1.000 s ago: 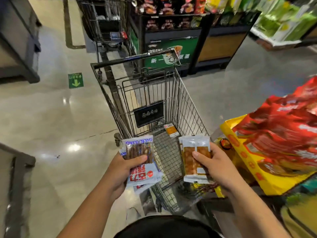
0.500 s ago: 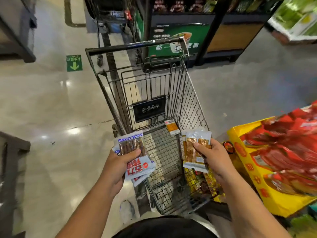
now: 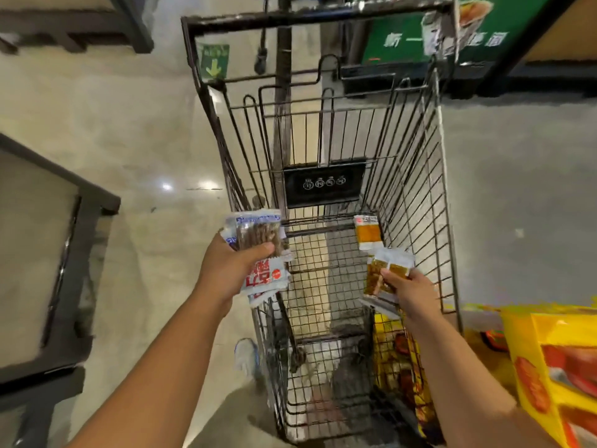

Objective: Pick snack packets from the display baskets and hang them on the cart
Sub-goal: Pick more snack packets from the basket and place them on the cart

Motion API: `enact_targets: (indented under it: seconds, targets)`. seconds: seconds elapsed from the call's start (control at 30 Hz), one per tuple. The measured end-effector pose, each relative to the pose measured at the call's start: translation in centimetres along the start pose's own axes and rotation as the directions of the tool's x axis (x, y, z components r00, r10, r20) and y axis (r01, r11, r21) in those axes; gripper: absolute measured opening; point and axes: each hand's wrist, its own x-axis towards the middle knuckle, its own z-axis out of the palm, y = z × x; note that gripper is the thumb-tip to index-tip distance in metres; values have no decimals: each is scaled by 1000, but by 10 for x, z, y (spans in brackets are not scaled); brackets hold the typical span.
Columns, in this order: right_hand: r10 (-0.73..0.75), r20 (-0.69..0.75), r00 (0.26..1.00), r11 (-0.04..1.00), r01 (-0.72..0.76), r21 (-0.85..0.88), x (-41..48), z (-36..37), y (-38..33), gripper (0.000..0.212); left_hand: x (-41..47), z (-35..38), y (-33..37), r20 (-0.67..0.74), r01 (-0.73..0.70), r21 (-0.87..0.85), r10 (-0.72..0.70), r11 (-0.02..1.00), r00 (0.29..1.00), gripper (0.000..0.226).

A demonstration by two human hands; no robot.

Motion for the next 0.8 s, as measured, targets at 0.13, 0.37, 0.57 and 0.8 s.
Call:
enact_targets:
  seconds: [0.13, 0.37, 0.57, 0.8]
  targets:
    - [-10, 0, 1000, 986, 10, -165, 46, 18, 10, 20, 28, 39, -31, 56, 71, 73, -75, 995, 996, 46]
    - [18, -93, 995, 954, -45, -296, 144, 47, 13, 43, 73, 75, -109, 36, 255, -155, -253, 954, 967, 38]
    - [-136, -128, 982, 896, 67, -439, 224, 60, 31, 34, 87, 93, -142, -55, 262, -306, -292, 915, 955, 38]
    - [-215, -62, 975, 841, 152, -519, 276, 84, 7, 49, 83, 98, -159, -59, 265, -383, -309, 885, 949, 36]
